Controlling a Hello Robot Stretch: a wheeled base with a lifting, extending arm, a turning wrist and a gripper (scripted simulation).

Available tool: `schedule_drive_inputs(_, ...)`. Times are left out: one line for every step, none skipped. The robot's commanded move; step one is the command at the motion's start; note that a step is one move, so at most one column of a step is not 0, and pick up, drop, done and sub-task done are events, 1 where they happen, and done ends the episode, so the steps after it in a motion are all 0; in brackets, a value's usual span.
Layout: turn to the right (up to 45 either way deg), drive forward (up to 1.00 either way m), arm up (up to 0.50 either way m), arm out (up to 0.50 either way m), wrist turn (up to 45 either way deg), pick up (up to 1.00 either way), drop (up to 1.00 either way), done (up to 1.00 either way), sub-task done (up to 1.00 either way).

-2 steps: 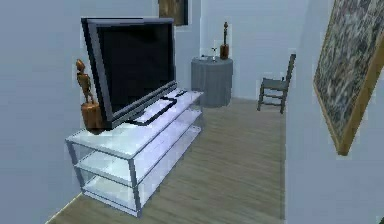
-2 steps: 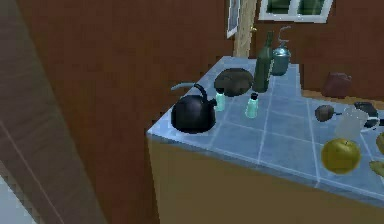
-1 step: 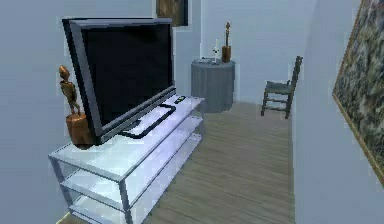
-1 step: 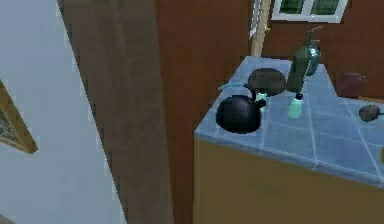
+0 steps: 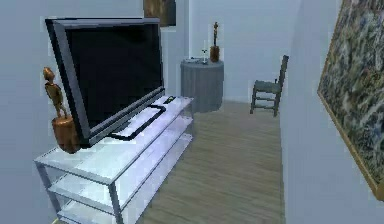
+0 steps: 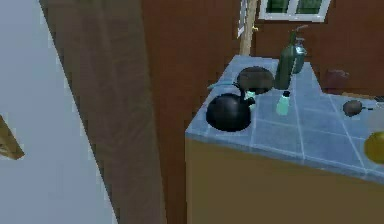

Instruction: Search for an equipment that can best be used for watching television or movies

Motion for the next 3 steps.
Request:
schedule_drive_inputs(0.0,0.60,0.00,0.00,0.0,0.00,0.00,0.00,0.00)
schedule_drive_inputs(-24.0,0.00,0.00,0.00,0.0,0.00,0.00,0.00,0.00)
schedule_drive_inputs(0.0,0.00,0.00,0.00,0.0,0.00,0.00,1.00,0.00)
